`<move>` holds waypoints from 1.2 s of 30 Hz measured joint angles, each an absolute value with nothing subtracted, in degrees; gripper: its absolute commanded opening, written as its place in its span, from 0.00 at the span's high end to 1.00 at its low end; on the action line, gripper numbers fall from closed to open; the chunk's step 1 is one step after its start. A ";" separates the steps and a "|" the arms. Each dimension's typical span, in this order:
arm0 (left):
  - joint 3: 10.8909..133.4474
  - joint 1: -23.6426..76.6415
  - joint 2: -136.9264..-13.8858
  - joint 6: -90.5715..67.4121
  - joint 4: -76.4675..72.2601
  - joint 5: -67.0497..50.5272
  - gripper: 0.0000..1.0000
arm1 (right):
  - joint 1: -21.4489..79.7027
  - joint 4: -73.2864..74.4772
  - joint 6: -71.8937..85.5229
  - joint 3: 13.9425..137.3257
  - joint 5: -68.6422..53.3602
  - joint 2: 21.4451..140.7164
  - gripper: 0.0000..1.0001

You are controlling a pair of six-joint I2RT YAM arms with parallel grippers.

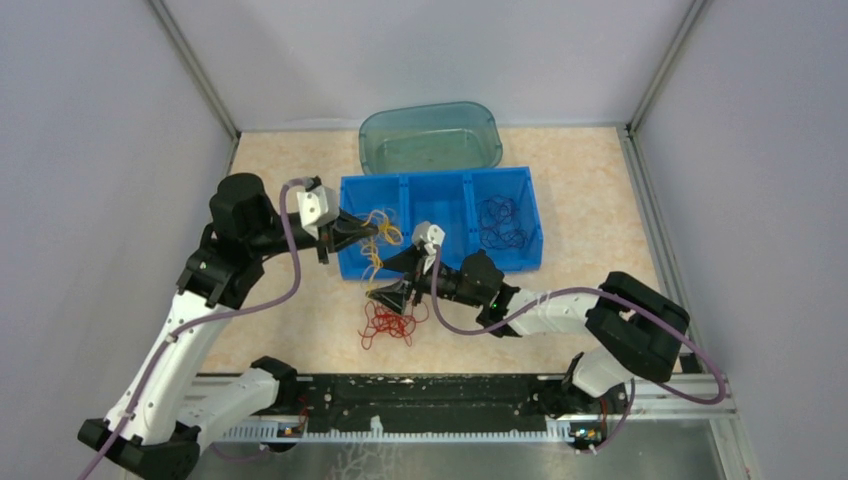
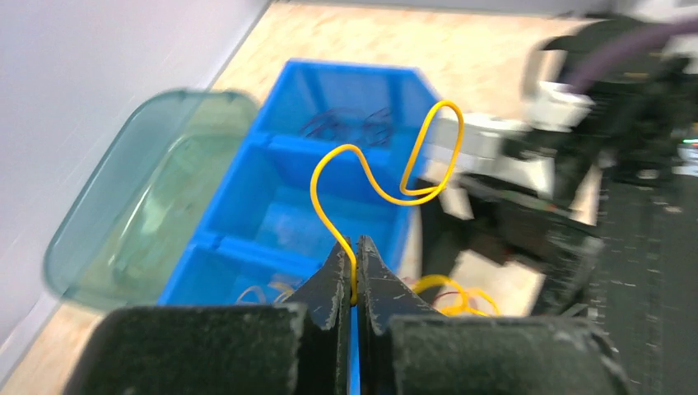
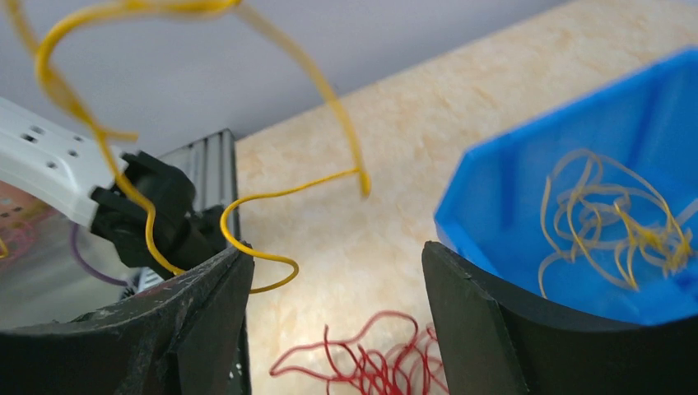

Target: Untangle the cables

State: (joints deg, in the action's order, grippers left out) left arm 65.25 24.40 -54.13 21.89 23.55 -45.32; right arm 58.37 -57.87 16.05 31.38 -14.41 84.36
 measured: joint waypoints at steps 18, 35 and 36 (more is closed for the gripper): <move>63.77 22.31 -80.23 32.16 14.35 -14.92 0.96 | 58.41 -31.92 16.73 21.80 19.53 58.35 0.23; 62.17 21.21 -85.03 35.29 14.35 -10.02 0.00 | 58.39 -21.06 16.32 21.67 21.23 52.25 0.01; 63.00 21.21 -84.31 34.96 15.42 -10.50 0.00 | 58.19 -20.08 17.34 22.00 21.43 52.25 0.01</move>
